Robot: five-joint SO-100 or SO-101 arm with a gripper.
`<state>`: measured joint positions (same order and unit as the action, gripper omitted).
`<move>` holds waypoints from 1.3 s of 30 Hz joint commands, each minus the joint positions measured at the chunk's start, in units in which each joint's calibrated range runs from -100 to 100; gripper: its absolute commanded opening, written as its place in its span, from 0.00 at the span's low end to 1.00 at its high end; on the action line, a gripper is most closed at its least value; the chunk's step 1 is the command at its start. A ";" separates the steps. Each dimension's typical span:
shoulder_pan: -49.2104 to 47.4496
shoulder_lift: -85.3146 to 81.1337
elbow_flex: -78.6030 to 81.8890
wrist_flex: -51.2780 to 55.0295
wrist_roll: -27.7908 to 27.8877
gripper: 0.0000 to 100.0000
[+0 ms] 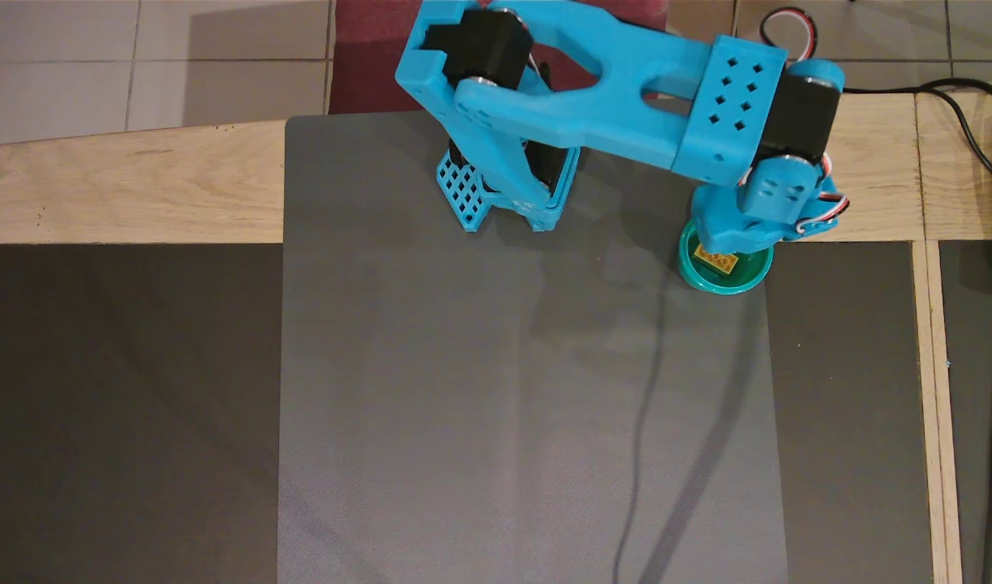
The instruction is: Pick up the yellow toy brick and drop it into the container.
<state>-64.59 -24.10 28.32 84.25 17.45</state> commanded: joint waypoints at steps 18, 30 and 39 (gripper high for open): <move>52.71 -43.78 -4.67 0.82 -13.90 0.00; 57.35 -68.99 26.92 -4.77 -13.95 0.00; 57.43 -74.64 47.49 -17.12 -16.04 0.00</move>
<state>-7.05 -98.64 72.45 70.88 2.49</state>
